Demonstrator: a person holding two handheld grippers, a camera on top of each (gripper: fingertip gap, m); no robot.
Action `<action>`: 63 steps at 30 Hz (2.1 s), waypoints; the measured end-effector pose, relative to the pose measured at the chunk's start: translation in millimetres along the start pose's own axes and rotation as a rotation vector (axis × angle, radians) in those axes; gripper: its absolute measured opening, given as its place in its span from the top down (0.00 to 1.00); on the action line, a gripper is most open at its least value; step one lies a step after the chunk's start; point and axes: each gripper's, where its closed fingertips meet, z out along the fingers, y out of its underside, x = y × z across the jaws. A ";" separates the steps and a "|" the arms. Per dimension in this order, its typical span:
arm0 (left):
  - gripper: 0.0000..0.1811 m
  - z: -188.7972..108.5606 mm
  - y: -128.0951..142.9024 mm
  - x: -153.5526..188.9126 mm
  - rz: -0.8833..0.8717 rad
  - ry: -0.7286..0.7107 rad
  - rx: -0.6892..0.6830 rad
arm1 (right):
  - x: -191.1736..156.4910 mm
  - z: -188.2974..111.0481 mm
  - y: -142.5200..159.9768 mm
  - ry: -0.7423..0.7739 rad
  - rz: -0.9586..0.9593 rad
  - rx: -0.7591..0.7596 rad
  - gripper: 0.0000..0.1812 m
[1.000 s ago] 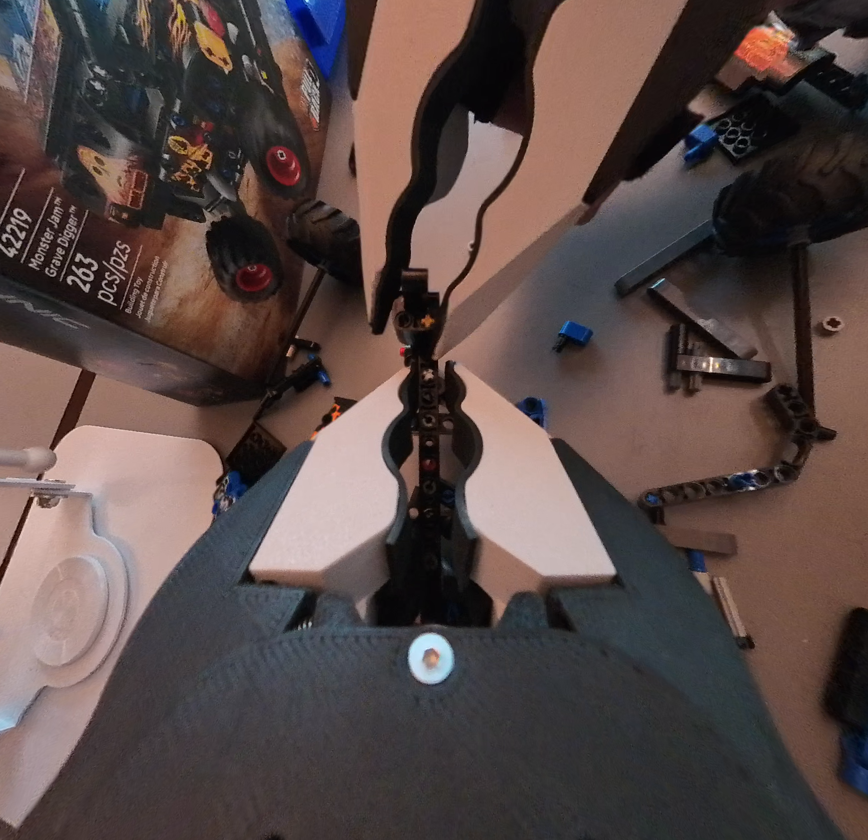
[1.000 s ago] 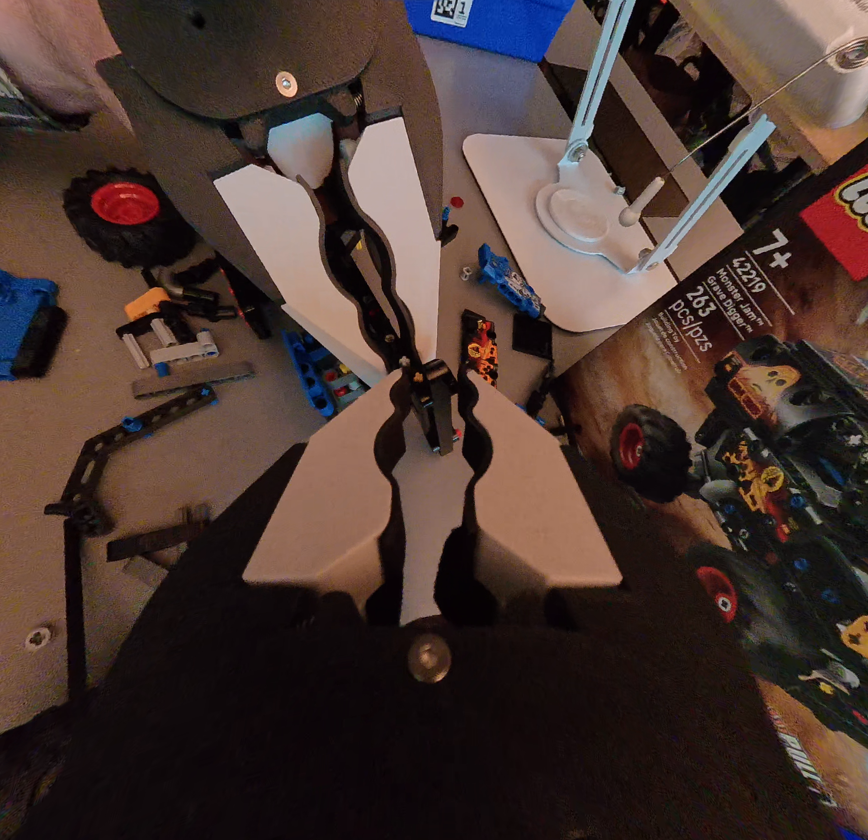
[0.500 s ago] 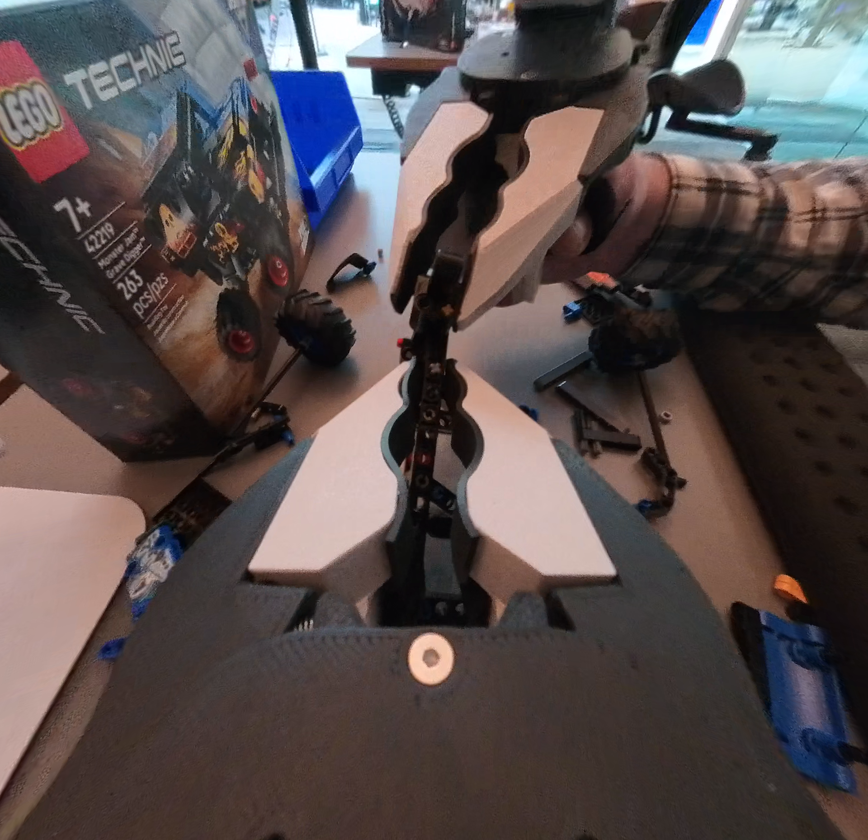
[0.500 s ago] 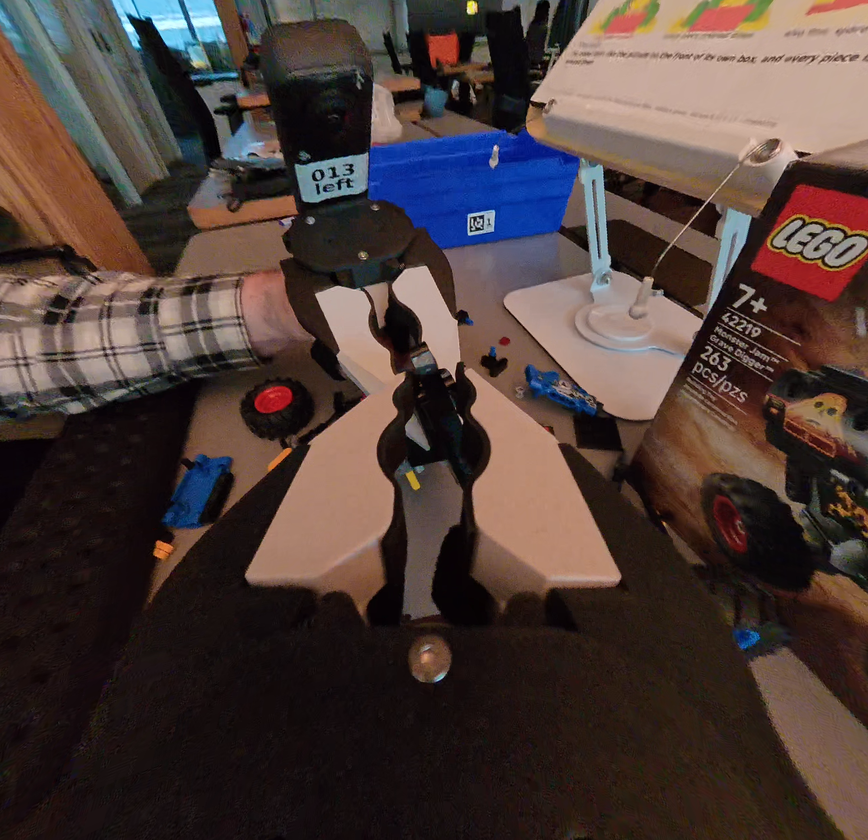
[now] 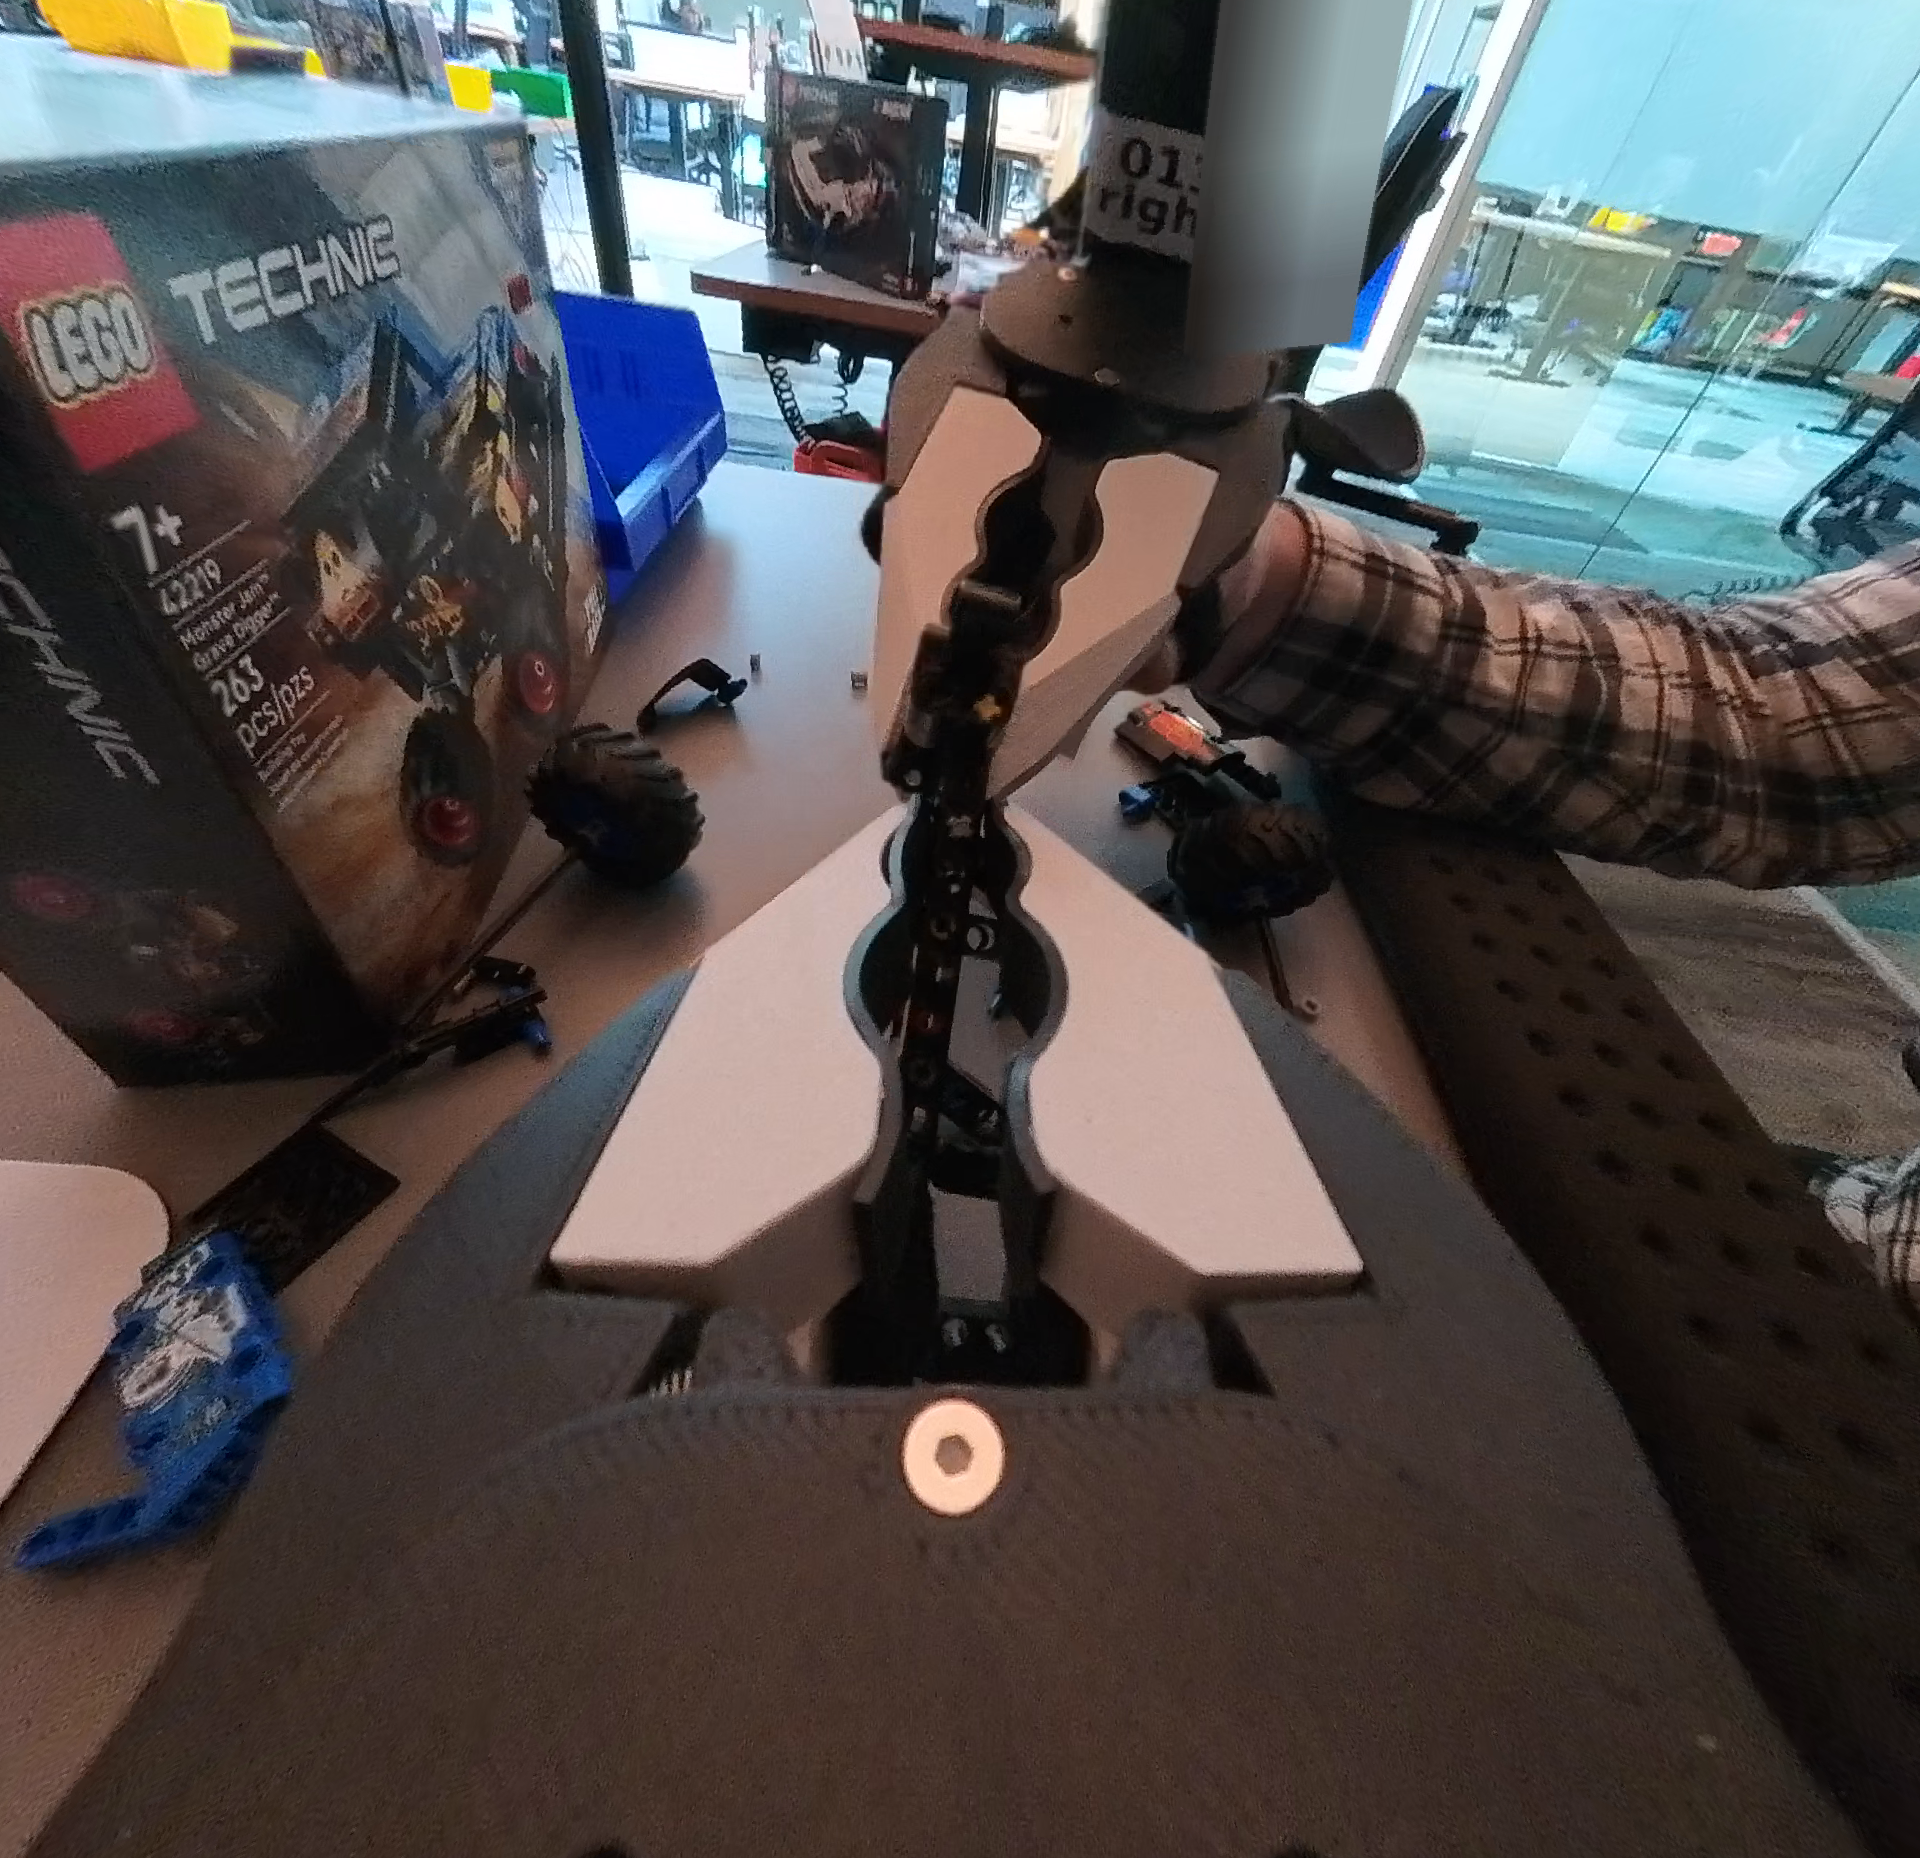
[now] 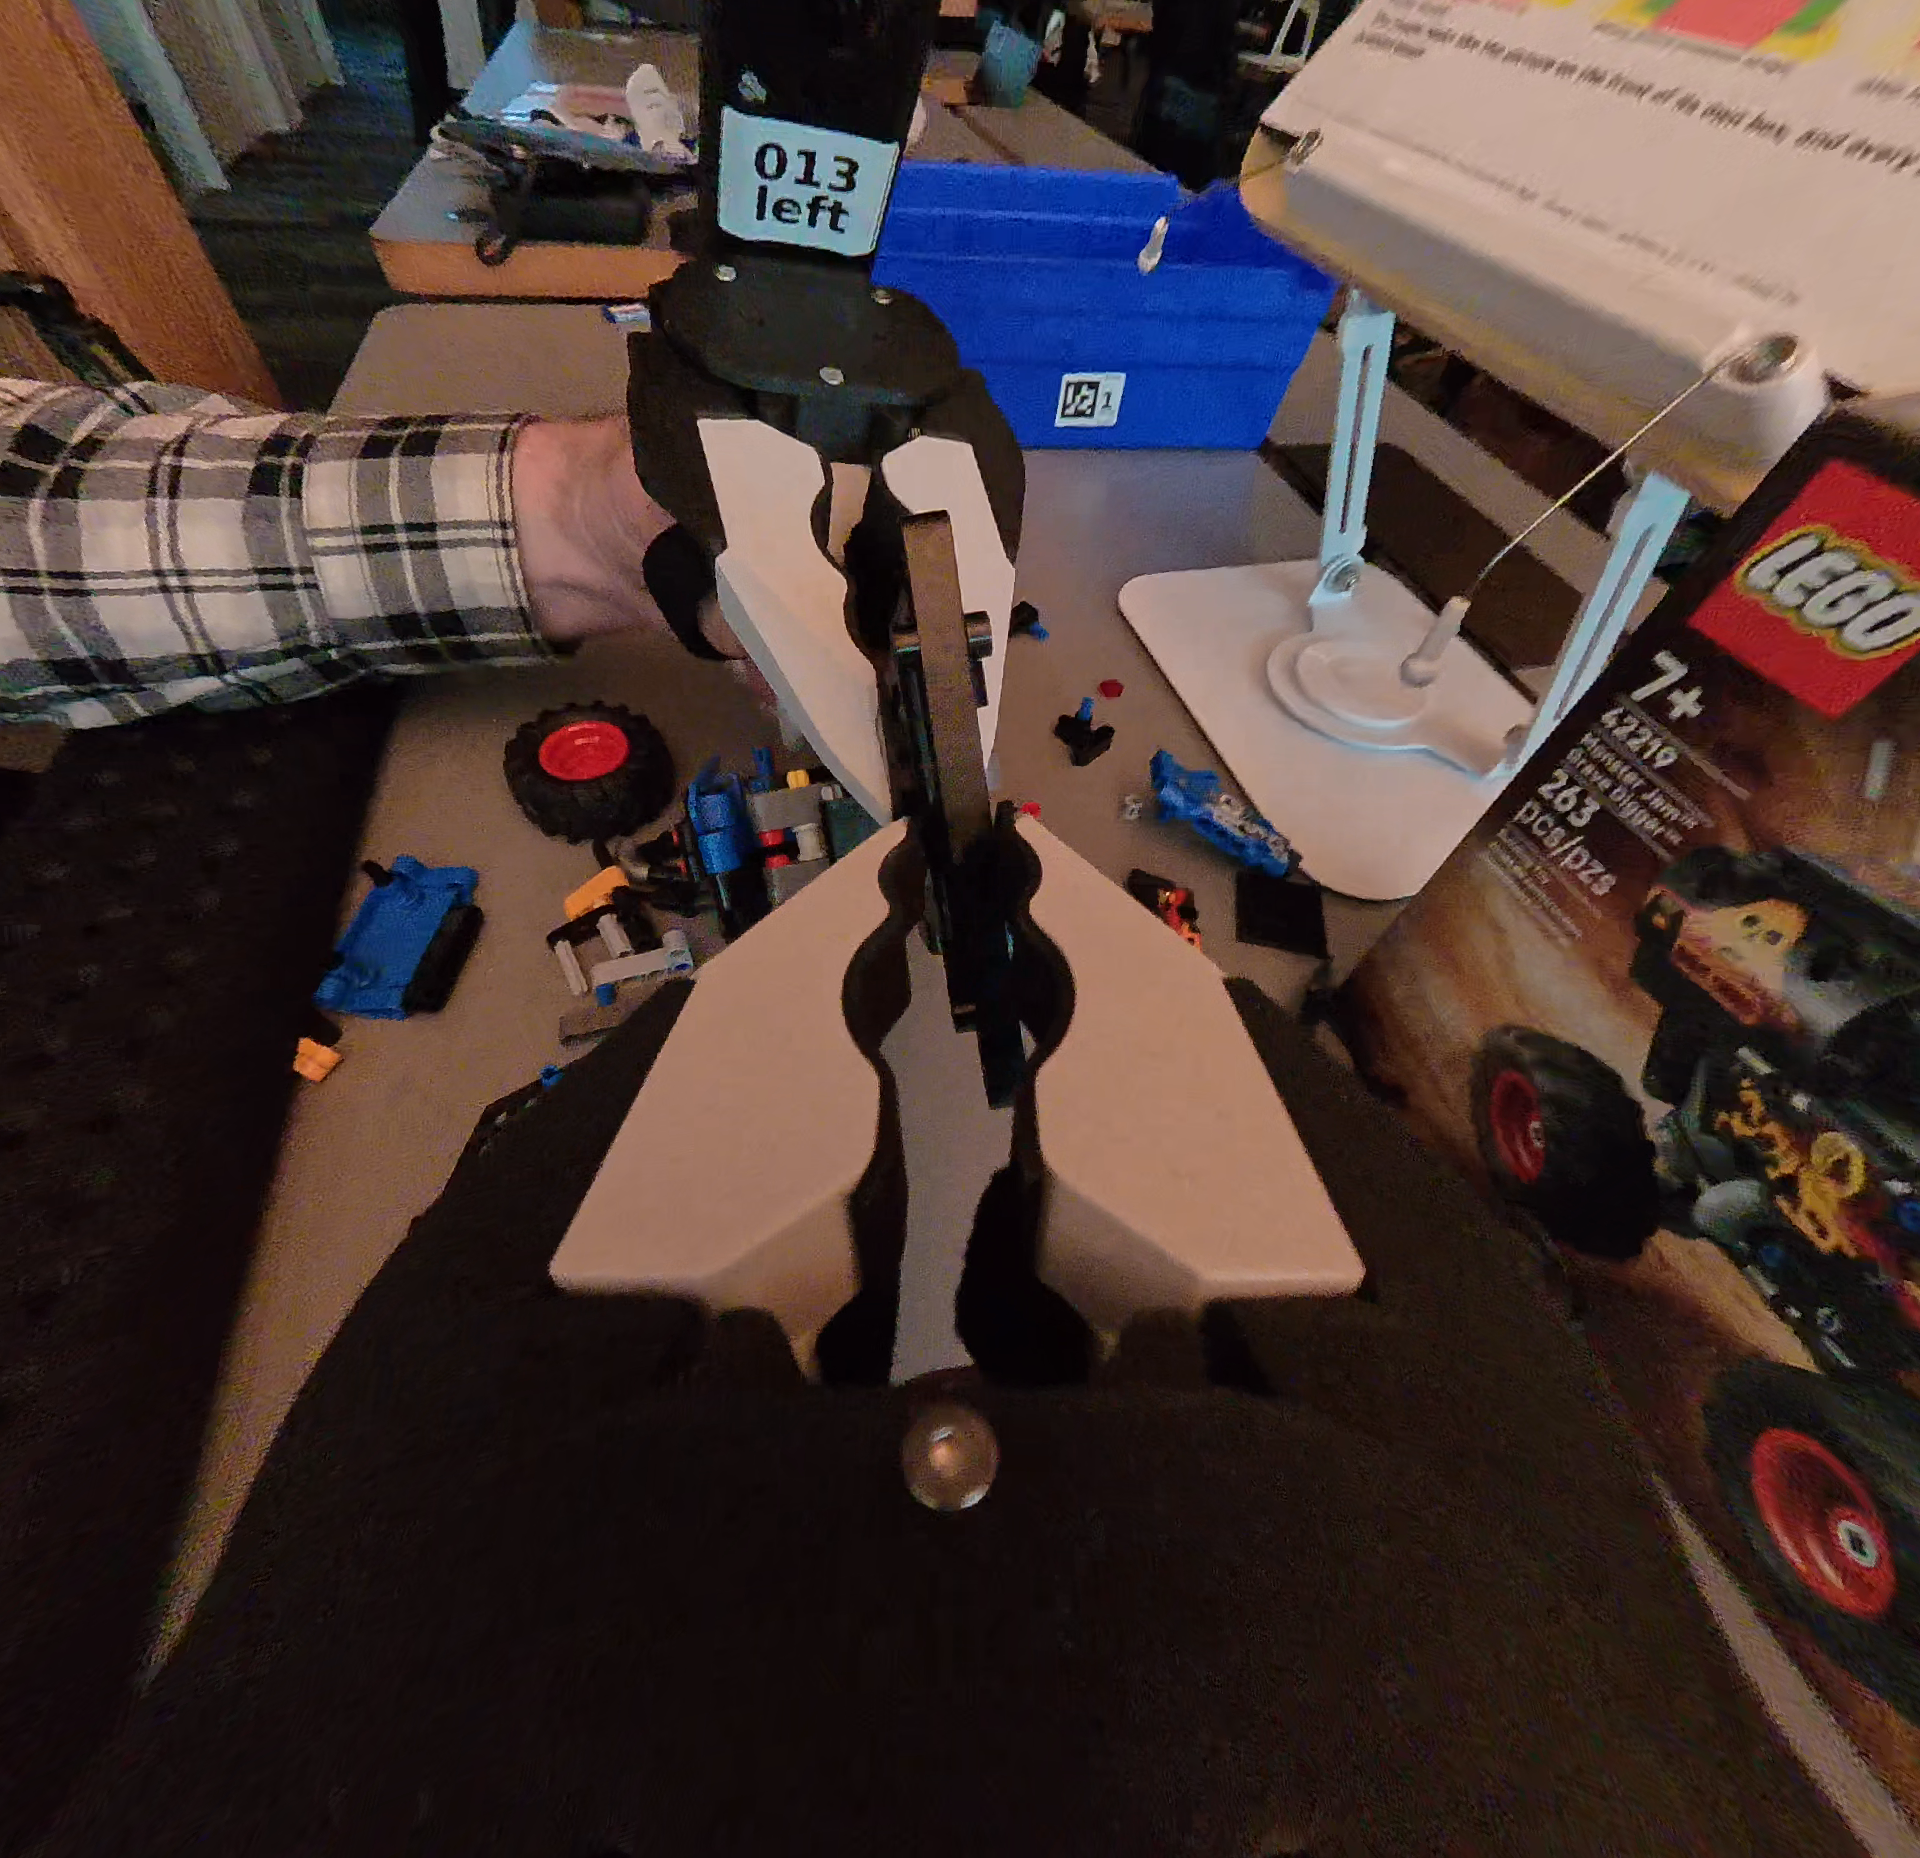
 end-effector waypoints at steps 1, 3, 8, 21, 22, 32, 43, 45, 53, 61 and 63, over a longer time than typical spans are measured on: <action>0.96 -1.5 -3.8 1.7 -0.002 0.012 0.021 | -0.8 -1.3 -5.4 0.016 -0.022 0.009 0.94; 0.95 -3.4 -6.1 4.7 -0.002 0.025 0.037 | -4.4 -2.3 -9.6 0.014 -0.034 0.016 0.95; 0.93 -10.2 -18.1 -0.5 0.057 -0.063 0.061 | -4.4 -0.3 -6.6 0.013 -0.021 -0.007 0.95; 0.96 -12.4 -26.7 3.7 0.137 -0.113 0.068 | -6.0 -6.5 -17.0 0.019 -0.045 0.042 0.96; 0.96 -12.5 -26.6 4.4 0.146 -0.113 0.066 | -7.5 -7.2 -19.3 0.010 -0.041 0.056 0.95; 0.92 -15.6 -17.3 -2.1 0.180 -0.162 -0.003 | -8.0 -8.5 -25.5 0.009 -0.030 0.085 0.96; 0.95 -4.8 -12.3 1.6 0.210 -0.156 -0.041 | -14.8 -15.9 -38.5 -0.086 0.066 0.183 0.96; 0.96 -4.7 -13.1 0.9 0.197 -0.157 -0.034 | -11.4 -18.4 -39.1 -0.060 0.055 0.186 0.95; 0.96 -9.7 -23.1 -4.5 0.106 -0.145 0.070 | 2.5 -21.1 -21.1 0.017 0.031 0.091 0.91; 0.95 -13.0 -33.6 -1.2 0.092 -0.137 0.120 | -3.8 -22.2 -34.8 0.029 -0.019 0.132 0.92; 0.95 -10.9 -31.9 -1.6 0.090 -0.144 0.107 | -6.0 -21.3 -37.4 0.036 -0.046 0.137 0.92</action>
